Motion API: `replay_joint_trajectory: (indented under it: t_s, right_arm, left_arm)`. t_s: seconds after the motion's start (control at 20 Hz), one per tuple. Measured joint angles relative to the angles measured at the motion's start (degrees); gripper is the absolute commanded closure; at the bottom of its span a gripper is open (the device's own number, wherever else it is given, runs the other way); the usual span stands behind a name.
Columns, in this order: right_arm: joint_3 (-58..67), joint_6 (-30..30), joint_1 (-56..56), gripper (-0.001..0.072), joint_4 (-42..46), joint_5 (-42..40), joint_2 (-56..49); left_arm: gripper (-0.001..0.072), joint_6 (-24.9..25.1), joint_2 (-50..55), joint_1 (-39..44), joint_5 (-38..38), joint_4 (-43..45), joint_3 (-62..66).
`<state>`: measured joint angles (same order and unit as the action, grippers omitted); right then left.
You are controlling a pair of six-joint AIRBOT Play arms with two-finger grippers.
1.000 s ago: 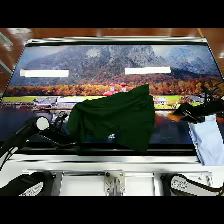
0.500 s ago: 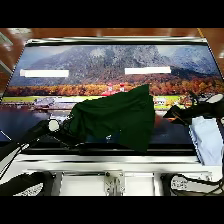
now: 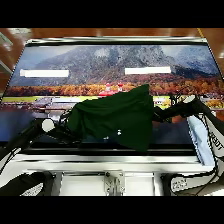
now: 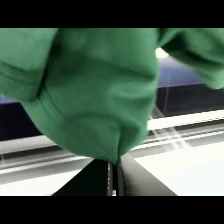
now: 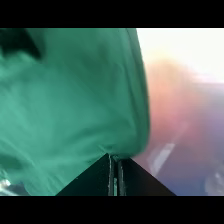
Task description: Fold the shirts.
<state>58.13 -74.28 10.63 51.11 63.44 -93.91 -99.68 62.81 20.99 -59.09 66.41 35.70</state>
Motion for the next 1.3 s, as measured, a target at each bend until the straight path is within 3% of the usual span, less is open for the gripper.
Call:
replay_joint_trajectory:
  t_s: [0.25, 0.4, 0.55, 0.8, 1.05, 1.3]
  right_arm:
    - [5.18, 4.70, -0.57, 0.0642, -4.46, 1.14, 4.09]
    - [13.60, 7.21, -0.66, 0.0641, -5.92, 3.32, 13.00]
    - [24.72, 7.48, 0.13, 0.0641, -6.10, 0.57, 25.55]
    - [35.98, 0.33, 0.87, 0.0641, -0.57, -7.58, 46.12]
    - [38.58, -8.35, 1.05, 0.0641, 12.33, -8.09, 59.34]
    - [39.08, -12.46, 1.05, 0.0641, 22.23, -4.28, 62.95]
  left_arm:
    - [0.0657, -0.37, -1.90, -1.75, -4.22, 8.50, 12.85]
    - [0.0657, -0.09, -3.82, -3.98, -8.24, 15.80, 29.92]
    - [0.0657, 0.81, -6.01, -6.19, -9.94, 20.98, 50.84]
    - [0.0657, 1.33, -10.01, -8.11, -11.41, 26.45, 75.19]
    - [0.0657, 3.78, -13.88, -8.48, -19.54, 28.06, 79.91]
    - [0.0657, 5.49, -14.86, -8.52, -28.20, 28.30, 80.02]
